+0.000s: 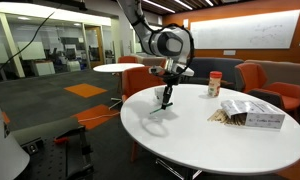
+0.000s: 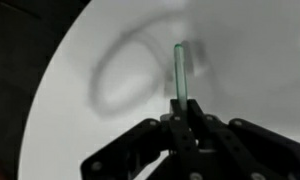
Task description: Remove the pen from the mug and put it on the table
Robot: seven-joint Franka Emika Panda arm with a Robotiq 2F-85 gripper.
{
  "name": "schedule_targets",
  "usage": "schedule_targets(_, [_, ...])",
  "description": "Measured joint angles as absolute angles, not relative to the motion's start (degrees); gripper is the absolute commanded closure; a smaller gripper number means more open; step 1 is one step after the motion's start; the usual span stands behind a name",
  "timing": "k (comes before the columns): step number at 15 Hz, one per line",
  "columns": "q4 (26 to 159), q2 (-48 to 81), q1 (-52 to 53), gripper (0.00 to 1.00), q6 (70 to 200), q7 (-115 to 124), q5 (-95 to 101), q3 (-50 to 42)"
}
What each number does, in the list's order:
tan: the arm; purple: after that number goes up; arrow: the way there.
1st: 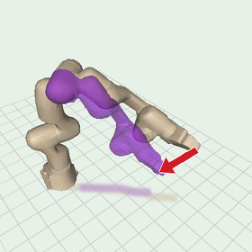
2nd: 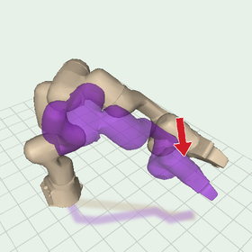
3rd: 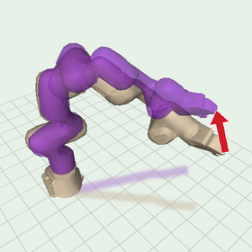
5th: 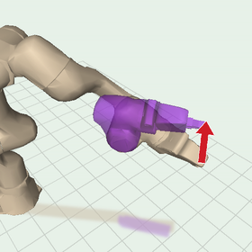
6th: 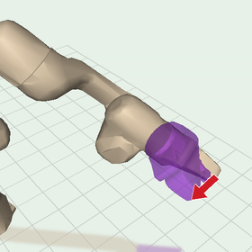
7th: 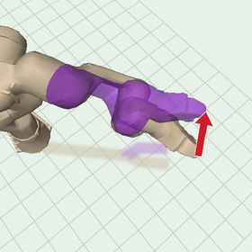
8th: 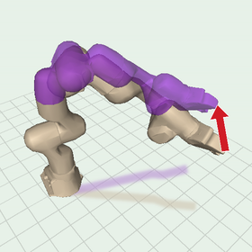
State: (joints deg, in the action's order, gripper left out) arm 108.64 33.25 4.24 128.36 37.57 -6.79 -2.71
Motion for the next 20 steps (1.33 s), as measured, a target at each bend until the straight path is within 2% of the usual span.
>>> schedule_targets(2, [108.68, 33.93, 4.31, 0.97, 129.34, 37.27, -7.23, -2.72])
schedule_targets(3, [108.67, 34.15, 4.29, 0.76, 129.64, 37.27, -7.27, -2.78])
schedule_targets(4, [108.66, 34.33, 4.25, 0.62, 129.7, 37.27, -7.35, -2.83])
schedule_targets(12, [108.78, 32.8, 4.24, 0.03, 129.66, 33.73, -7.53, -2.89])
schedule_targets(13, [109.08, 31.45, 4.26, 0.0, 129.54, 32.62, -7.45, -2.89])
schedule_targets(20, [114.53, 17.95, 4.18, 0.0, 123.37, 25.8, -7.35, -2.85])
